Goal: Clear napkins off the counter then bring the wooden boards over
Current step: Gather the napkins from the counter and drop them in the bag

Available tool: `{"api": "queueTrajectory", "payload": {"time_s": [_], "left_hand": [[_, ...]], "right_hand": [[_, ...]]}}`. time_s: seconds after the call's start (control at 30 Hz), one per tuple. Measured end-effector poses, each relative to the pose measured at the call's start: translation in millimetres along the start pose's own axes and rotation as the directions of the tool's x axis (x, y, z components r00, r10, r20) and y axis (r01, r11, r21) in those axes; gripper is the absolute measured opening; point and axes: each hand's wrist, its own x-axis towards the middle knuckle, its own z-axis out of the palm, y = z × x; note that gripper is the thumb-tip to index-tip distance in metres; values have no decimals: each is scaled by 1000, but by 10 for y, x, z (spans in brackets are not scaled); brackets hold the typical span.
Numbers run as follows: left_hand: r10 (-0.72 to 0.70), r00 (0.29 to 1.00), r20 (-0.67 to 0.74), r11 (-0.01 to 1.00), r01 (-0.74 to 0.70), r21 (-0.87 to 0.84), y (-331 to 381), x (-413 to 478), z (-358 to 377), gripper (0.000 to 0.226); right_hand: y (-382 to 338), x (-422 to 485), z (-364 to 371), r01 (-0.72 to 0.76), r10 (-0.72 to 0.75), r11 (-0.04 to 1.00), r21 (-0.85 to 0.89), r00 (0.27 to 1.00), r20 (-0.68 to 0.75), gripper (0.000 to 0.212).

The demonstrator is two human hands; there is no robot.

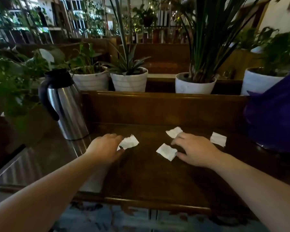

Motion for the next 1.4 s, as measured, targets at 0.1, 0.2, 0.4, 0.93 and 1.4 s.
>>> {"api": "queueTrajectory", "payload": {"time_s": [0.1,0.2,0.4,0.93,1.4], "left_hand": [[-82,995,49,996,83,-14,-30,91,65,49],[-106,990,89,994,106,3,-82,96,112,49],[-120,991,58,993,120,-5,-130,134,189,47],[-123,986,110,991,116,70,-244,271,319,26],[-20,989,-143,1000,19,-6,-329,-9,219,26]], "right_hand": [[80,190,88,13,-13,1000,8,999,53,39],[145,337,202,37,-40,999,23,993,114,38],[273,556,355,85,-103,991,101,977,185,26],[84,1176,327,231,-231,954,192,973,-24,11],[-629,1832,544,269,-277,950,161,960,33,17]]}}
